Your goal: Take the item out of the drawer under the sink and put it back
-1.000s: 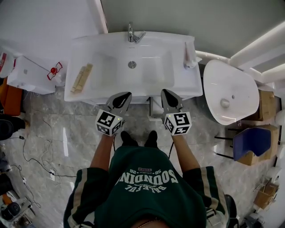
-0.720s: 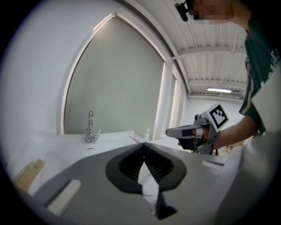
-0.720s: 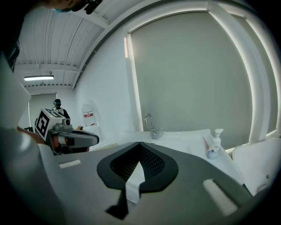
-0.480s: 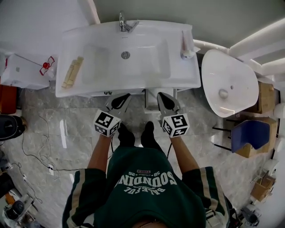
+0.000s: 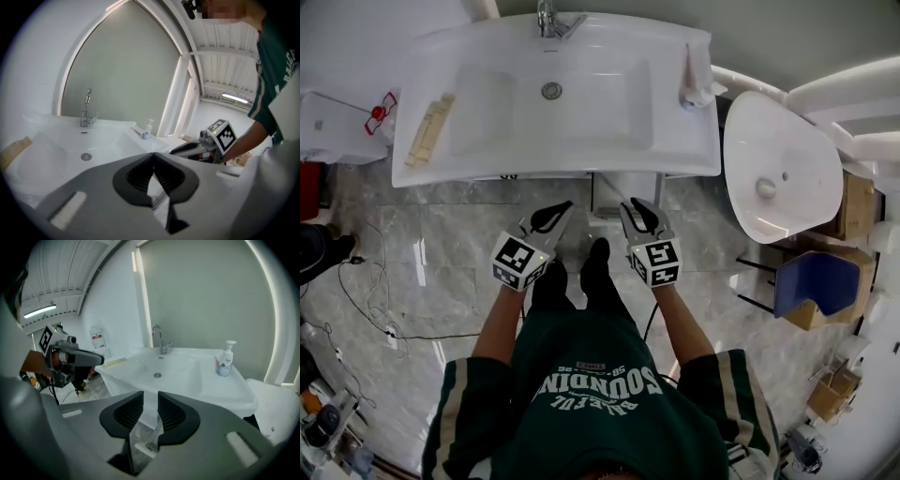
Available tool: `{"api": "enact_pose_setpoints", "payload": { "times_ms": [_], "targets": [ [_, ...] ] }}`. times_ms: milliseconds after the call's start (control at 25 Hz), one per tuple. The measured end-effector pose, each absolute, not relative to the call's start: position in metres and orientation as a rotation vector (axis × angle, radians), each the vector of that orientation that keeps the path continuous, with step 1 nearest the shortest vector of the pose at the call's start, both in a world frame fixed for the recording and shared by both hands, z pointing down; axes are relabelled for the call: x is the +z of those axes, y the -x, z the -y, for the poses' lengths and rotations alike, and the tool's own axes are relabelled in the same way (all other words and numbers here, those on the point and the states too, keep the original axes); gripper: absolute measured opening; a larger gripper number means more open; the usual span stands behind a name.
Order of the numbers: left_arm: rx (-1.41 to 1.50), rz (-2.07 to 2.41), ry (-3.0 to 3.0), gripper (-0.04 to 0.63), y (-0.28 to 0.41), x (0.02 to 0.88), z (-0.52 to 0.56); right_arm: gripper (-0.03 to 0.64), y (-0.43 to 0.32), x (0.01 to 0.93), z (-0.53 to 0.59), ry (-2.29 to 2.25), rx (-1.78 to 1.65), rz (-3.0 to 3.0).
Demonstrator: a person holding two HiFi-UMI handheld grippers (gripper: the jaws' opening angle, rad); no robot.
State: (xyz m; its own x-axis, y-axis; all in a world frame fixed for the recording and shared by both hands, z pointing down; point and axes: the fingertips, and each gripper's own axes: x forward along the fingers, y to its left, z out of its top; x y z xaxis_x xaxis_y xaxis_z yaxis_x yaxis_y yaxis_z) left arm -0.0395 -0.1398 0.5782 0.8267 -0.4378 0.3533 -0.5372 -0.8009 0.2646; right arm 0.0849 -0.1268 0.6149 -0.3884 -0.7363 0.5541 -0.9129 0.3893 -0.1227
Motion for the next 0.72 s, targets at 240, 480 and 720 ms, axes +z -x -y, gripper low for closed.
{"api": "enact_pose_setpoints", "payload": {
  "times_ms": [240,480,720],
  "targets": [
    [0.383,0.767,-2.631,0.051,0.029,0.588,0.134,0.095,-0.090,0.685,0.130,-1.259,0.569,2.154],
    [0.398,0.778,-2.605,0.051,0.021,0.606,0.129,0.110,-0.094,0.766,0.142,-1.113,0.586,2.064],
    [0.419,0.793,-2.553,0.051,0.025,0.634,0.117,0.117,-0.098,0.852,0.150,-0.984,0.611,1.962]
  ]
}}
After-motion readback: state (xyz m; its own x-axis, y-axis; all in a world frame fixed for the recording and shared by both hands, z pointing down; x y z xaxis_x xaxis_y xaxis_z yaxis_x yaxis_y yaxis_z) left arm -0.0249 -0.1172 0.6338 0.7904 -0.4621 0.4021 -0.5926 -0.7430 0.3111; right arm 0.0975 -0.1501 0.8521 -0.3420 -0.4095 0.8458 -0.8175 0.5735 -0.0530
